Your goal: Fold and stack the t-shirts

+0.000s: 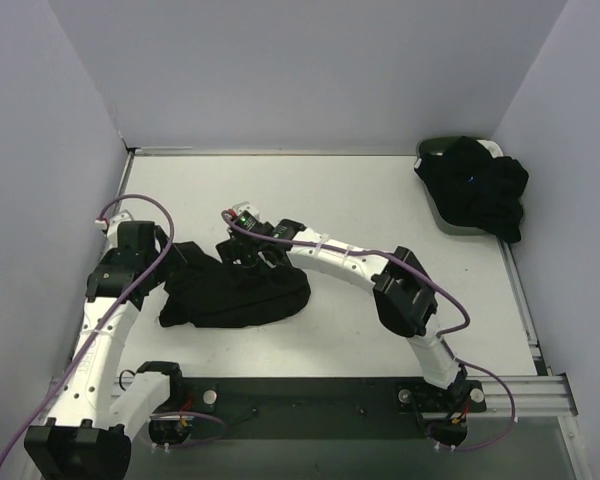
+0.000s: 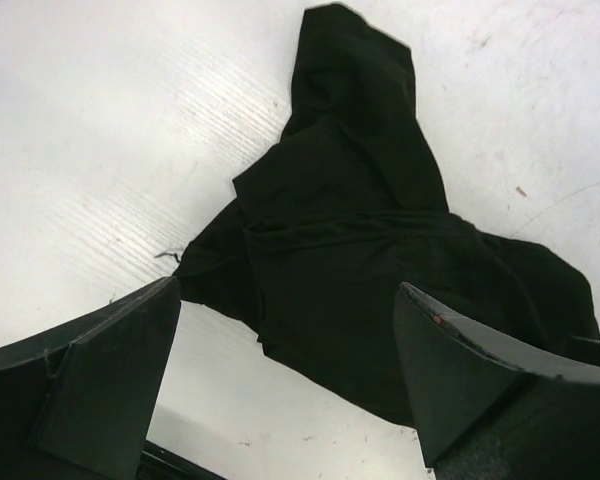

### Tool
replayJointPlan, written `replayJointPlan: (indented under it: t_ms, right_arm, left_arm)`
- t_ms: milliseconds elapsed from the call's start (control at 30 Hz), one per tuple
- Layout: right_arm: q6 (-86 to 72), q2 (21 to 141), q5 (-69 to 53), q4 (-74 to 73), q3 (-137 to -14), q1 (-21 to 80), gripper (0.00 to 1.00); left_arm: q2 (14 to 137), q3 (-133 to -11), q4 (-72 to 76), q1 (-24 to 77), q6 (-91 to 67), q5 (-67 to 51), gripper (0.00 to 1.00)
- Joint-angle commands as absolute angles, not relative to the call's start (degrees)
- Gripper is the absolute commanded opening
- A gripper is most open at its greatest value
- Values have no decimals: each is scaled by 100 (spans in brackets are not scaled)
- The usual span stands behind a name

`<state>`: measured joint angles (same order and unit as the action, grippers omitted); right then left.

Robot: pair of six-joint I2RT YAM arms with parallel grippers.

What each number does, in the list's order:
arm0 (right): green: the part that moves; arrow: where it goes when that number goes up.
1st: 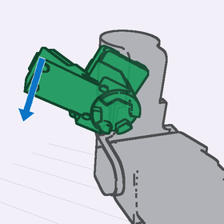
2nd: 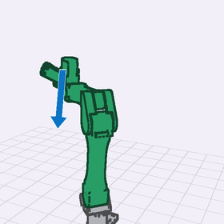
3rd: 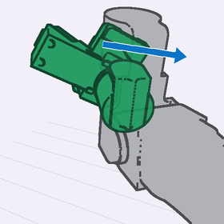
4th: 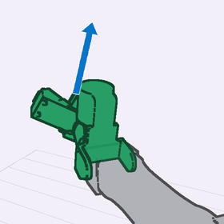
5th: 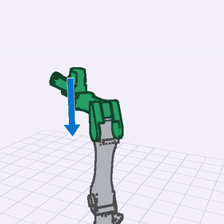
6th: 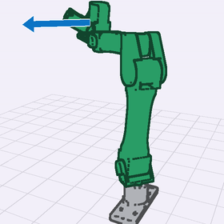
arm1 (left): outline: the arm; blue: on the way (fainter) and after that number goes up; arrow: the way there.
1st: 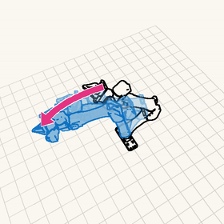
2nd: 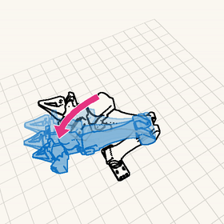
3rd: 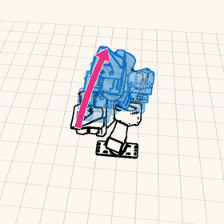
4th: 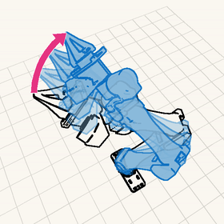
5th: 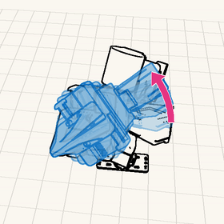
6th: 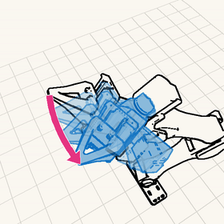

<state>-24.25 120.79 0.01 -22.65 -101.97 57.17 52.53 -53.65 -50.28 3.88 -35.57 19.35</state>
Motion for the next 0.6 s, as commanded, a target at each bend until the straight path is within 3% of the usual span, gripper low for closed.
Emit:
replayJointPlan:
  t_ms: [0, 233, 333, 433, 533, 567]
  right_arm:
    - [-2540, 12181, -184, -2435, -10266, 5722, 87]
    - [-2496, 12454, -62, -2408, -10055, 5722, 81]
    - [-2487, 12559, -26, -2417, -10028, 5669, 73]
    - [-2479, 12621, -26, -2417, -9984, 5582, 57]
    - [-2470, 12630, -26, -2408, -9906, 5494, 35]
    - [-2470, 12612, 35, -2408, -9879, 5484, 22]
  left_arm:
    - [5273, -5160, -4922, 308, -3691, 1573, 96]
    - [5265, -5106, -4764, 290, -3691, 1441, 96]
    - [5291, -5080, -4720, 290, -3683, 1407, 96]
    - [5282, -5019, -4667, 290, -3683, 1389, 96]
    - [5282, -4975, -4641, 281, -3683, 1380, 96]
    - [5274, -4940, -4606, 281, -3683, 1380, 96]
